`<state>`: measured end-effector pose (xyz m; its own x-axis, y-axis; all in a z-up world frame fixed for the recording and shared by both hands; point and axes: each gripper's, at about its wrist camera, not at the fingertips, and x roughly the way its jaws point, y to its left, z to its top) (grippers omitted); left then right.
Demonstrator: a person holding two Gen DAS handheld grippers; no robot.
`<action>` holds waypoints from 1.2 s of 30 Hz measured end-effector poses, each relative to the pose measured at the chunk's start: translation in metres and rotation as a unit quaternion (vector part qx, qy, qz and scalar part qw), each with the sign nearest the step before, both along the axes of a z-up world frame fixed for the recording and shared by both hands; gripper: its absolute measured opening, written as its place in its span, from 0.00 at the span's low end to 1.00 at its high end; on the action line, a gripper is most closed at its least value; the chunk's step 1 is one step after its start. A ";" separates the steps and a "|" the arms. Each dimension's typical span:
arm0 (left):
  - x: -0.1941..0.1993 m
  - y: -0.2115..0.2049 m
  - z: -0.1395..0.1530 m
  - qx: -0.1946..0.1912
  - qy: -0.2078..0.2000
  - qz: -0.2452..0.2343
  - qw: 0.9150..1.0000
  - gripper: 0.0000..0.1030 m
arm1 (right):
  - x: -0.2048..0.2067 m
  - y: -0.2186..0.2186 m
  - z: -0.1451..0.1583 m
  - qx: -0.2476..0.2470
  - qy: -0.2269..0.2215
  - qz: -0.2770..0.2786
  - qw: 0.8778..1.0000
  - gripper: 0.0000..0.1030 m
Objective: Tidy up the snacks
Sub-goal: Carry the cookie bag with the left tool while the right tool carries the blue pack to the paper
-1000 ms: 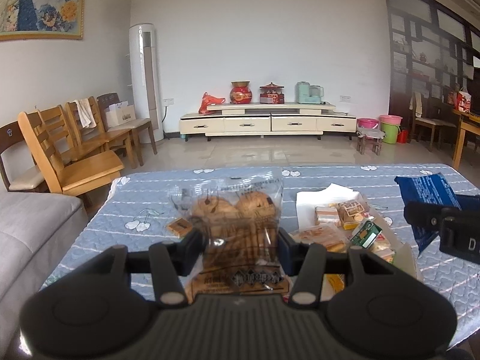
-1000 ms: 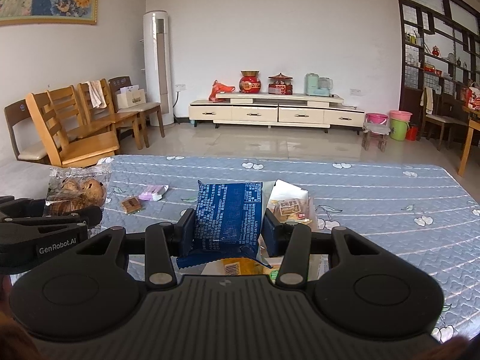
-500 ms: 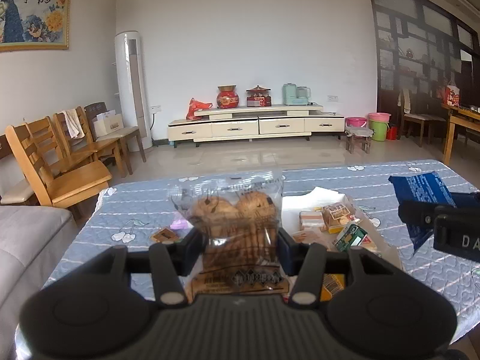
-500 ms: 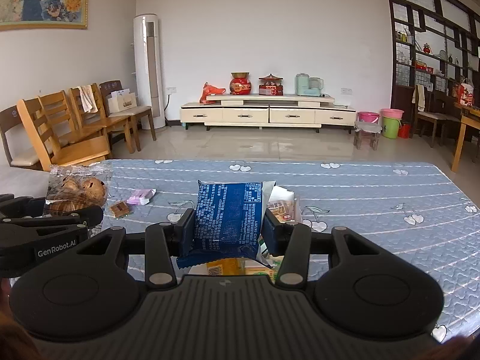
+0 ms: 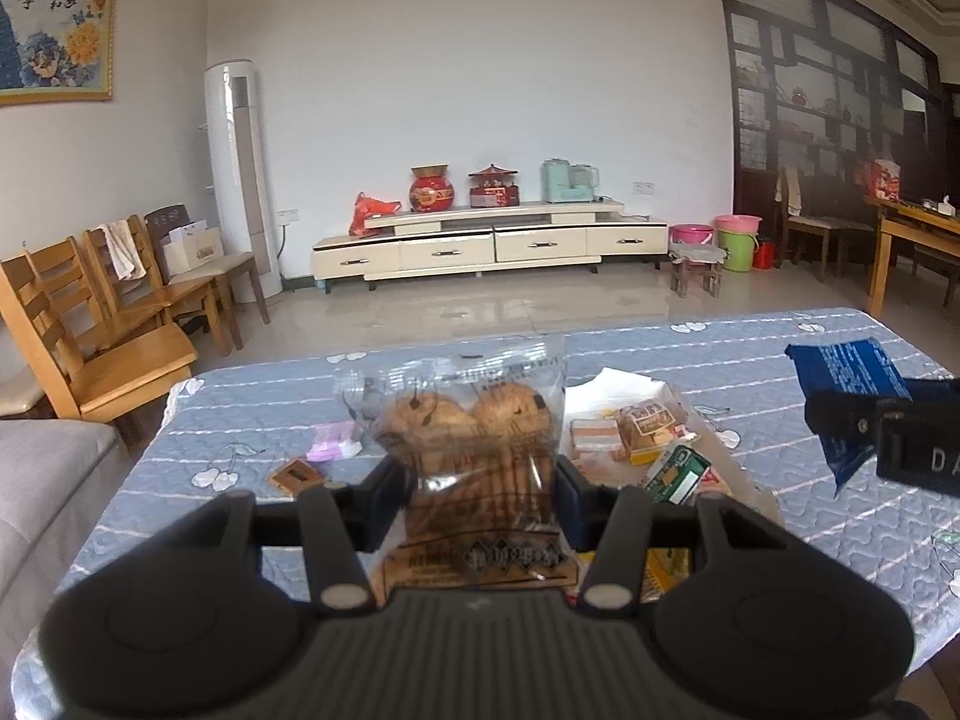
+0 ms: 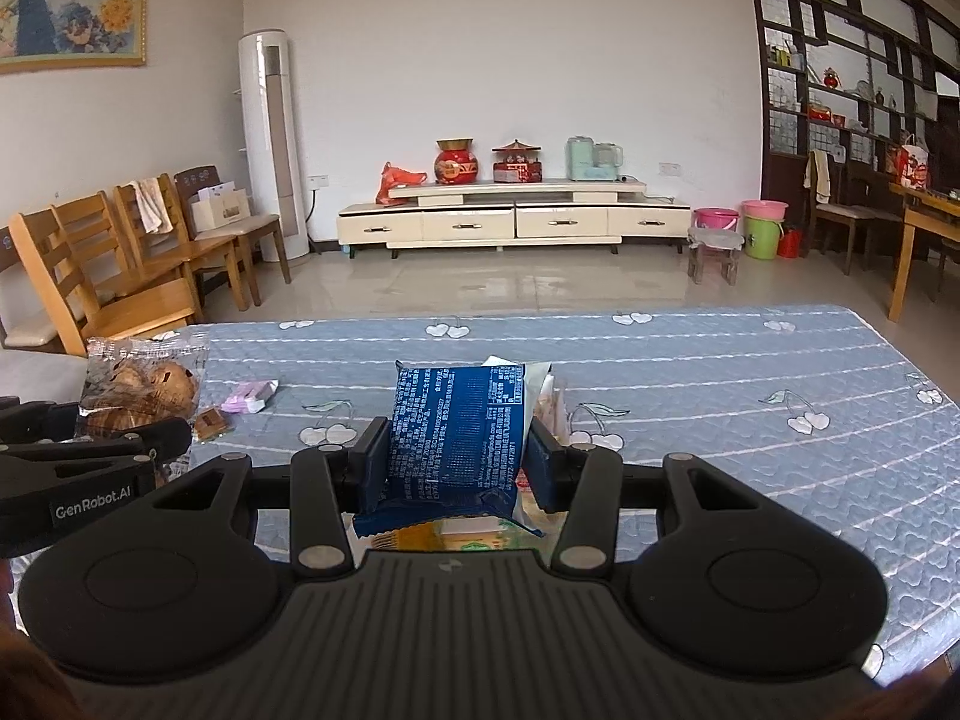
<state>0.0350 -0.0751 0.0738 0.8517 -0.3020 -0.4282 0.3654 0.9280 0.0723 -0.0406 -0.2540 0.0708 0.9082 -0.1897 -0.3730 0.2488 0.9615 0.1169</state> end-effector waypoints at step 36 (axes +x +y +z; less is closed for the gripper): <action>0.040 -0.077 -0.026 0.021 0.040 -0.073 0.996 0.50 | 0.067 0.013 -0.008 0.025 0.044 0.016 0.999 0.56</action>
